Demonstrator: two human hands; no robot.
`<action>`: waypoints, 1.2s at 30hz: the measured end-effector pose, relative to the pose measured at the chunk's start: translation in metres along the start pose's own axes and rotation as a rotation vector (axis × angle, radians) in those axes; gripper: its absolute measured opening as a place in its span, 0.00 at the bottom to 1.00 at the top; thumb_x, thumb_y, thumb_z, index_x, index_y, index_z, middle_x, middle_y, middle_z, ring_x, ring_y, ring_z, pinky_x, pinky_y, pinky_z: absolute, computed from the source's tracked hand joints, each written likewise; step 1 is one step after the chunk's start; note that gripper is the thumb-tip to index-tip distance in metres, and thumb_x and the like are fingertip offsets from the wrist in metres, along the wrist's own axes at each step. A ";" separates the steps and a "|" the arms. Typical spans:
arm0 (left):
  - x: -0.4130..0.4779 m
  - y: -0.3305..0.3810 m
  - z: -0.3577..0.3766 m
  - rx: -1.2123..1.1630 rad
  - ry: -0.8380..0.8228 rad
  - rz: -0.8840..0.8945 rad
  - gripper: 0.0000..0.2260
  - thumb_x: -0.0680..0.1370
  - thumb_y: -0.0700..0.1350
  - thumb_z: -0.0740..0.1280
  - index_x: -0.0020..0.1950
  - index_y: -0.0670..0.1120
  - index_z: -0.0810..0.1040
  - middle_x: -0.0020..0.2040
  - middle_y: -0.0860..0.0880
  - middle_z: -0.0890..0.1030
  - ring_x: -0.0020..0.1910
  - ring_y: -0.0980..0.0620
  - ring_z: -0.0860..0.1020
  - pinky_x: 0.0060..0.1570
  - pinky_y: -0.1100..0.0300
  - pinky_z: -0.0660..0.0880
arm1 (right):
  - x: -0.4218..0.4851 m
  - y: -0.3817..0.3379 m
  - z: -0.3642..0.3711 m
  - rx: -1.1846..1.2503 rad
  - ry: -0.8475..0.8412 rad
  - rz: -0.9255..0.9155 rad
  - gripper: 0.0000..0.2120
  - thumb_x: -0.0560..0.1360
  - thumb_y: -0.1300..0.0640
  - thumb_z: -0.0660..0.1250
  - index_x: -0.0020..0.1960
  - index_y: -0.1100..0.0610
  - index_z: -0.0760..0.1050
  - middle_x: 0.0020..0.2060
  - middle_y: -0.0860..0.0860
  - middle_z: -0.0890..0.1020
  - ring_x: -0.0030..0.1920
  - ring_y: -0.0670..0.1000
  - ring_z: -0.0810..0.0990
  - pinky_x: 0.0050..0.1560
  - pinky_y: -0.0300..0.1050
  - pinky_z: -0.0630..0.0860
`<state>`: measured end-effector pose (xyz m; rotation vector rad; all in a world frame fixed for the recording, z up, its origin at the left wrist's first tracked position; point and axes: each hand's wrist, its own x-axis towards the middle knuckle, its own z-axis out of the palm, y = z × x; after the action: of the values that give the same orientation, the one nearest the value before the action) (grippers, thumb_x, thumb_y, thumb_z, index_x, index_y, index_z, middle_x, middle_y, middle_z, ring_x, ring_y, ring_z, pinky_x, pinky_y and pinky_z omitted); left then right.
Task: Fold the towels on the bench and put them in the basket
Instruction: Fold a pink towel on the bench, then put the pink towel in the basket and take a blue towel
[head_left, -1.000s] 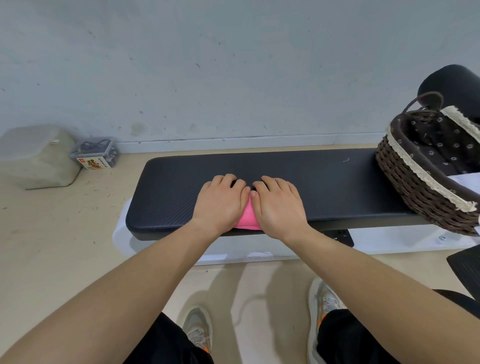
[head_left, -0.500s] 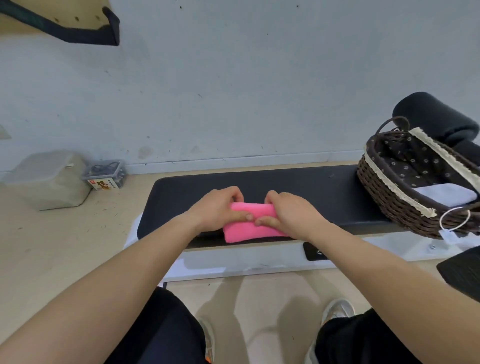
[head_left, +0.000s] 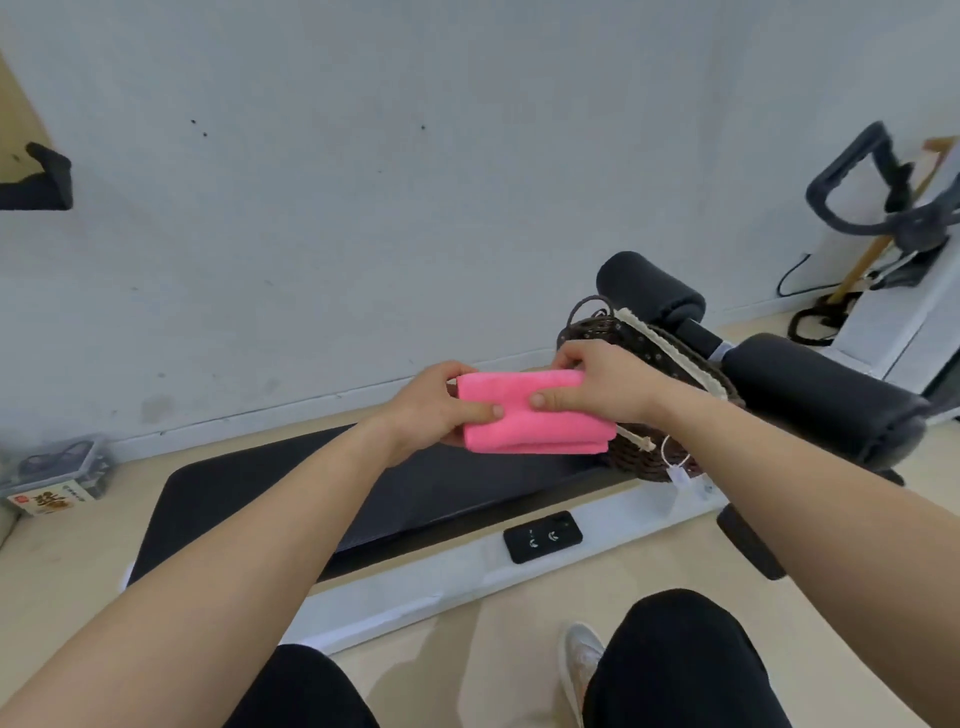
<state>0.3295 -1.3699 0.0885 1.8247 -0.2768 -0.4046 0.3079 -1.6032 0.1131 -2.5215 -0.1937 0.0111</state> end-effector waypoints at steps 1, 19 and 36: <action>0.010 0.006 0.008 -0.026 0.021 -0.006 0.20 0.72 0.40 0.77 0.62 0.43 0.75 0.56 0.41 0.81 0.52 0.44 0.84 0.46 0.50 0.83 | -0.002 0.007 -0.012 0.010 0.023 0.019 0.23 0.66 0.35 0.76 0.49 0.51 0.77 0.43 0.47 0.81 0.45 0.48 0.80 0.40 0.43 0.73; 0.200 0.051 0.147 0.934 0.166 0.073 0.20 0.70 0.58 0.69 0.58 0.52 0.71 0.49 0.52 0.79 0.52 0.47 0.78 0.55 0.50 0.71 | 0.085 0.170 -0.081 -0.146 0.252 0.379 0.03 0.70 0.63 0.65 0.42 0.63 0.76 0.34 0.55 0.76 0.35 0.55 0.74 0.29 0.42 0.64; 0.273 0.014 0.171 1.445 -0.145 0.033 0.18 0.71 0.63 0.72 0.37 0.50 0.74 0.37 0.54 0.78 0.43 0.49 0.76 0.55 0.48 0.57 | 0.141 0.216 -0.026 -0.602 -0.105 0.306 0.06 0.73 0.64 0.63 0.46 0.58 0.78 0.41 0.54 0.81 0.44 0.57 0.81 0.40 0.46 0.74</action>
<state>0.5080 -1.6303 0.0229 3.1857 -0.8436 -0.3140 0.4781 -1.7720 0.0153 -3.1292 0.1802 0.2401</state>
